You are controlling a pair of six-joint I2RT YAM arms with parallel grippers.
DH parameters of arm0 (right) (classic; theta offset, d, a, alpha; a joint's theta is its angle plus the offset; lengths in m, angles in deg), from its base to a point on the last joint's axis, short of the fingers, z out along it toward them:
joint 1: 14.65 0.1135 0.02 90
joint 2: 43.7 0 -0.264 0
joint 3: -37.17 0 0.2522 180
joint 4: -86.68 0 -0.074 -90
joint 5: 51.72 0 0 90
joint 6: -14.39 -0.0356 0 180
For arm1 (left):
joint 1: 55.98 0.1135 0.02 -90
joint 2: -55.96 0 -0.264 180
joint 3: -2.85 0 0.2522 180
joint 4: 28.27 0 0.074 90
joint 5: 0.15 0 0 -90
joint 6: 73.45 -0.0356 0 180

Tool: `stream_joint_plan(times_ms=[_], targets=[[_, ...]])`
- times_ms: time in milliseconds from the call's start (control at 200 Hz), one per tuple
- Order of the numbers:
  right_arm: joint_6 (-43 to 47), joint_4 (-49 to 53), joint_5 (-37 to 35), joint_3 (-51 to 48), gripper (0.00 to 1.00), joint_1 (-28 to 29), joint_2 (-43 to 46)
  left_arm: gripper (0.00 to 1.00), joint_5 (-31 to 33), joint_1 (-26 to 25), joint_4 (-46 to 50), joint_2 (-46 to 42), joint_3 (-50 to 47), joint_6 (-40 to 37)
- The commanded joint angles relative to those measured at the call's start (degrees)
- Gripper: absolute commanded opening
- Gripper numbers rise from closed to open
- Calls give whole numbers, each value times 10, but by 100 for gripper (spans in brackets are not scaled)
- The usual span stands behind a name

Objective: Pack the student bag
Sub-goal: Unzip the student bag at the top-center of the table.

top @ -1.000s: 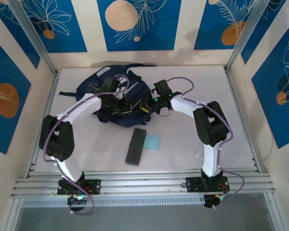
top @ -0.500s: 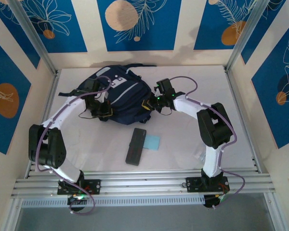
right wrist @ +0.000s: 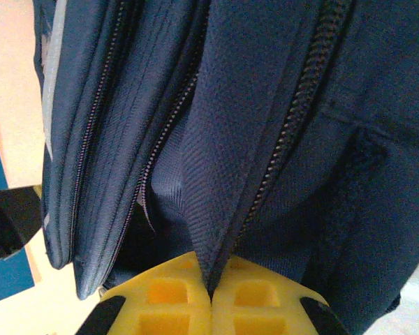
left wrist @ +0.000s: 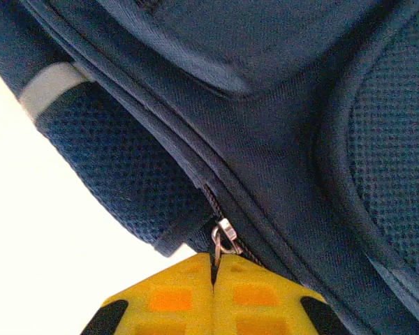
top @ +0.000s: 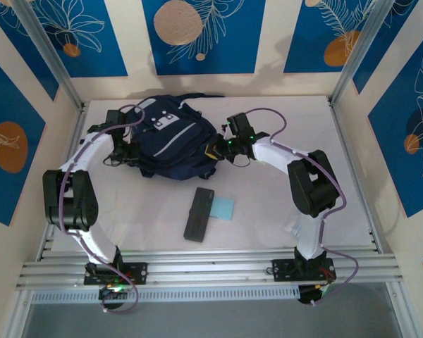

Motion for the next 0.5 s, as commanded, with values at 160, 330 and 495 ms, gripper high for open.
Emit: stream_joint_plan(times_ms=[160,330,495], targets=[[22,-5,41,62,0,9,-16,25,81,27,0,-31,-11,2],[50,25,41,75,49,8,1,69,19,22,19,-83,-29,8],[76,90,-26,67,96,-6,47,78,-30,-15,21,-164,-73,37]])
